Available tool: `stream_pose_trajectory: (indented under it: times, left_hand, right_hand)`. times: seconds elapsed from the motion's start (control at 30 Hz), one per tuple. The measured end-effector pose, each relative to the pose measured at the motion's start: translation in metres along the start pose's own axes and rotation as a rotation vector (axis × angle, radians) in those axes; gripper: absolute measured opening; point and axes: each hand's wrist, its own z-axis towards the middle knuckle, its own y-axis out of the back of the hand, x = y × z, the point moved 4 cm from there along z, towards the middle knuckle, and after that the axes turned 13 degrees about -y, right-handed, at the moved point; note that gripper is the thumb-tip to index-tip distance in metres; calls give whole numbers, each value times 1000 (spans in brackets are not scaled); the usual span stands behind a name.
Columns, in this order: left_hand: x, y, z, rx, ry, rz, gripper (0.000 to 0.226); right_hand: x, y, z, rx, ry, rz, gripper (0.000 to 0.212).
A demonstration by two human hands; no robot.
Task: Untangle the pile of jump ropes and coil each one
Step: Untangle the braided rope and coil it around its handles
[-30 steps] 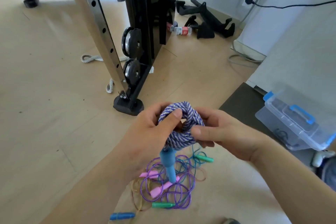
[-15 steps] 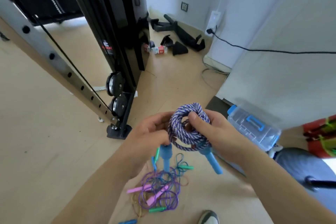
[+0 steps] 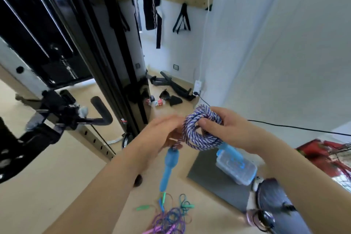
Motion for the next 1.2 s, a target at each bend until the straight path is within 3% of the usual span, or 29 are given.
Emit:
stream_pose_trajectory:
  times: [0.07, 0.17, 0.33, 0.43, 0.5, 0.63, 0.73, 0.93, 1.07, 1.2]
  left_hand:
    - [-30, -4, 4, 71, 18, 63, 49]
    - [-73, -8, 13, 109, -100, 114, 35]
    - [-124, -16, 56, 96, -142, 69, 37]
    - [-139, -23, 85, 61, -206, 205, 53]
    - [-148, -26, 102, 4, -258, 276, 59]
    - [-172, -31, 136, -61, -362, 411, 61]
    - [-191, -29, 168, -72, -425, 460, 54]
    - [-215, -3, 244, -26, -430, 470, 42]
    - [-223, 22, 319, 39, -446, 599, 46]
    - [-233, 68, 414, 81, -450, 620, 49]
  right_hand:
    - [28, 7, -4, -14, 40, -92, 41]
    - [56, 21, -5, 19, 76, -174, 53]
    - [80, 57, 21, 40, 77, -421, 40]
    - [97, 92, 42, 1, 130, -497, 4]
    - [106, 113, 55, -41, 142, -493, 15]
    - [125, 145, 82, -82, 142, -464, 18]
    - [139, 169, 104, 17, 114, -310, 6]
    - [152, 222, 173, 161, -21, 51, 27]
    - [155, 235, 245, 161, -91, 137, 57]
    - [178, 254, 343, 125, -117, 164, 52]
